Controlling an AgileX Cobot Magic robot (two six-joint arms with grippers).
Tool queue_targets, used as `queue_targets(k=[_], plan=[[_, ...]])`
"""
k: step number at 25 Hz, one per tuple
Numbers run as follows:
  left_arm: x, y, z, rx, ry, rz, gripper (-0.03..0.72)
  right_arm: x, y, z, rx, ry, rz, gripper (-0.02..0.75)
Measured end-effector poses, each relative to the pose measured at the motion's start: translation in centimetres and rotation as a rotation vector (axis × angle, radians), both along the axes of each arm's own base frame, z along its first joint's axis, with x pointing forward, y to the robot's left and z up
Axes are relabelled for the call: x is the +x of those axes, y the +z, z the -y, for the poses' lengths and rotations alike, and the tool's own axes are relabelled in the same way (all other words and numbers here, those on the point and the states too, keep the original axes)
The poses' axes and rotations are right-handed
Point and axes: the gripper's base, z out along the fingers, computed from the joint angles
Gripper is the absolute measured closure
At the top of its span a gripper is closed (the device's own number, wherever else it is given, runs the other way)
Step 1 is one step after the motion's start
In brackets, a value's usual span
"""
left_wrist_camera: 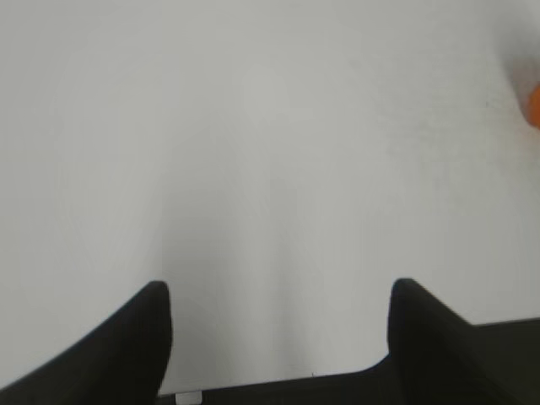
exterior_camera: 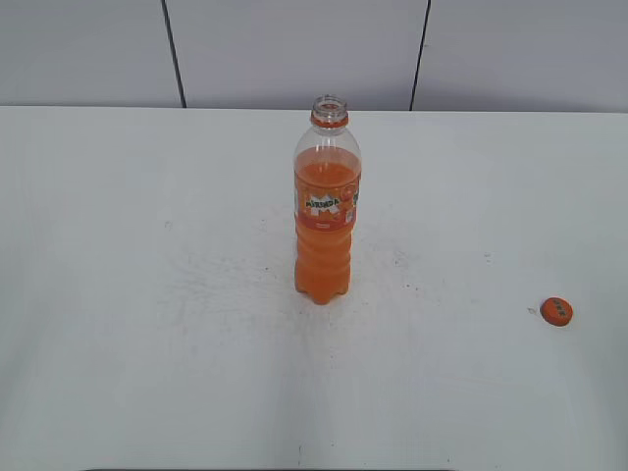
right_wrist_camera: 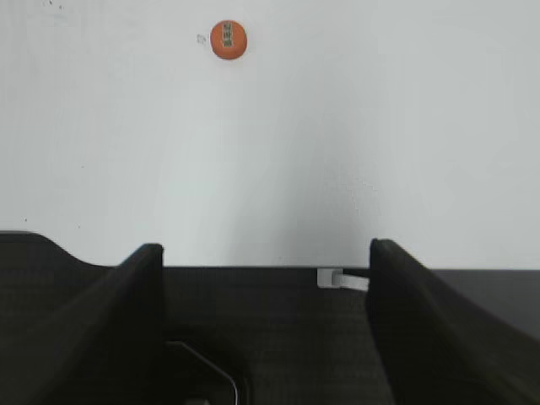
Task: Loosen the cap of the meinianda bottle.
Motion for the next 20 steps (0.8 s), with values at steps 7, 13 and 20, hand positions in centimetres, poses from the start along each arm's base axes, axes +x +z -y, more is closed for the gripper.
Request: queue_targets(k=[7,13,20], plan=[[-3.7,-1.0,-0.3,-0.043,-0.044,0.170,0.204,-3.3,-0.1,-0.2,-0.023,0.004,0.276,0.182],[-5.3,-1.1,-0.5,-0.054,-0.053,0.271,0.211,-4.4,-0.1,-0.3,-0.034,0.007,0.379,0.182],[-4.8,-1.4,-0.1,-0.064,-0.094,0.292,0.217,-4.4,-0.1,-0.3,-0.034,0.007,0.381,0.182]])
